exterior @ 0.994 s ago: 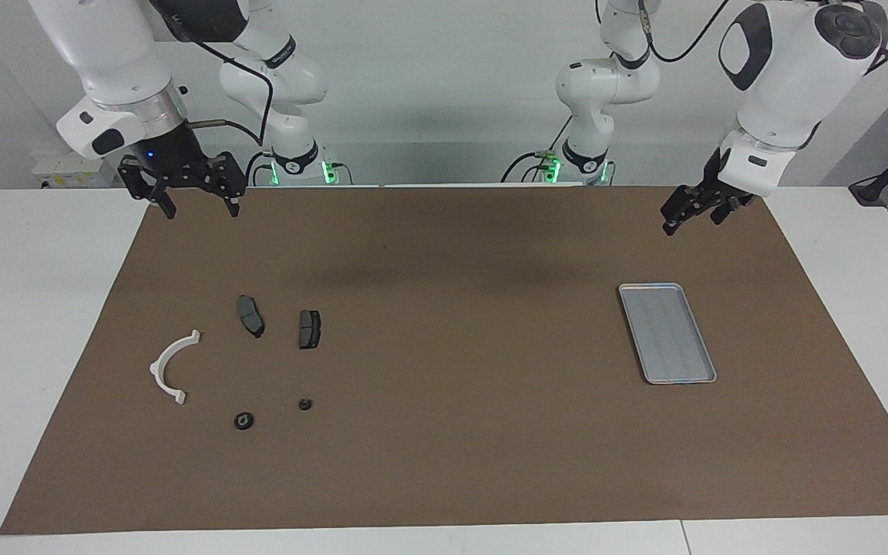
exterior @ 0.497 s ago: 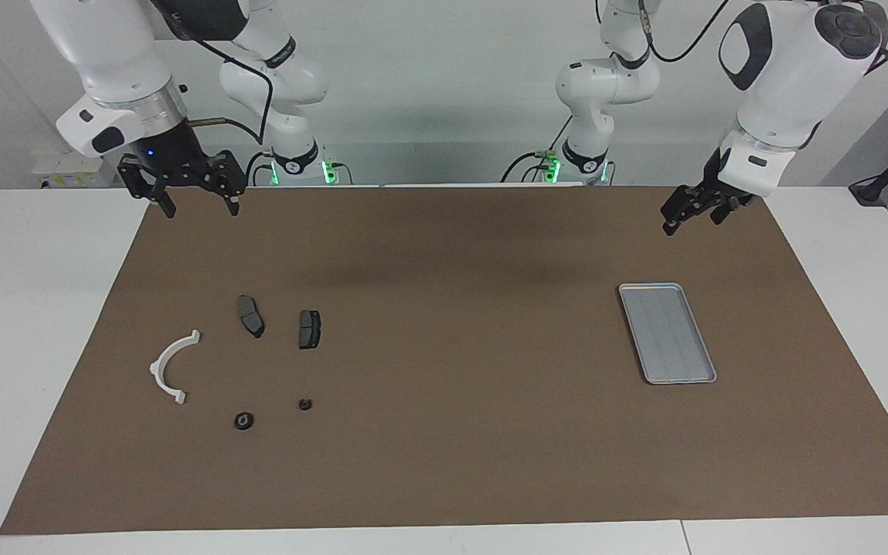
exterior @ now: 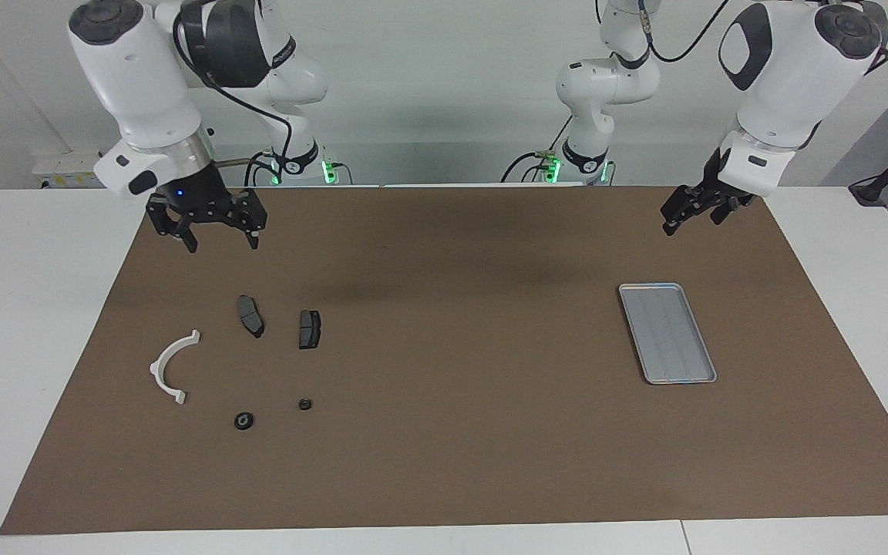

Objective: Pick bearing gear from pile to tray
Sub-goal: 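Reach the right gripper to the small black bearing farthest from the robot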

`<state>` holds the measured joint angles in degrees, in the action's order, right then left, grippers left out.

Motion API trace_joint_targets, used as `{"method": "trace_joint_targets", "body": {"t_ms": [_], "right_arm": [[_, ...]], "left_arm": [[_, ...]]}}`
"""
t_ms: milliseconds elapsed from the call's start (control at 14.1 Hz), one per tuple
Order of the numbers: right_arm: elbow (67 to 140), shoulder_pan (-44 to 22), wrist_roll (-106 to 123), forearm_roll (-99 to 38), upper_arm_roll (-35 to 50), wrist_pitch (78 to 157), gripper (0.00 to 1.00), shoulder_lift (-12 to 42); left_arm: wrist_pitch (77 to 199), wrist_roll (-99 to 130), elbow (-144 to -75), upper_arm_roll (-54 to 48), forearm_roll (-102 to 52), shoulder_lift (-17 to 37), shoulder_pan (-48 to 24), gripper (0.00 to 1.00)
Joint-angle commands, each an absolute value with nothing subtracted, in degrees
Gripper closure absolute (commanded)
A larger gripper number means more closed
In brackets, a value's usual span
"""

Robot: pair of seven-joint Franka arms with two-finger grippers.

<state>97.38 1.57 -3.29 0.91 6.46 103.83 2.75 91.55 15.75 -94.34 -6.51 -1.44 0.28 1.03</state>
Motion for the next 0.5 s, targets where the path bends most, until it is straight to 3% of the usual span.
{"method": "trace_joint_targets", "body": {"t_ms": [0,426], "right_arm": [[99.0,-0.3,-6.8,2.2,6.6,109.9,0.00,7.4],[94.0,-3.5,-16.2,3.1,6.4,118.3,0.00,21.8]], "left_arm": [[90.7,15.5,-94.4,-6.5,-2.2,-0.4,1.1,0.00],[90.7,15.5,-94.4,-6.5,-2.1,-0.4,1.1,0.00]]}}
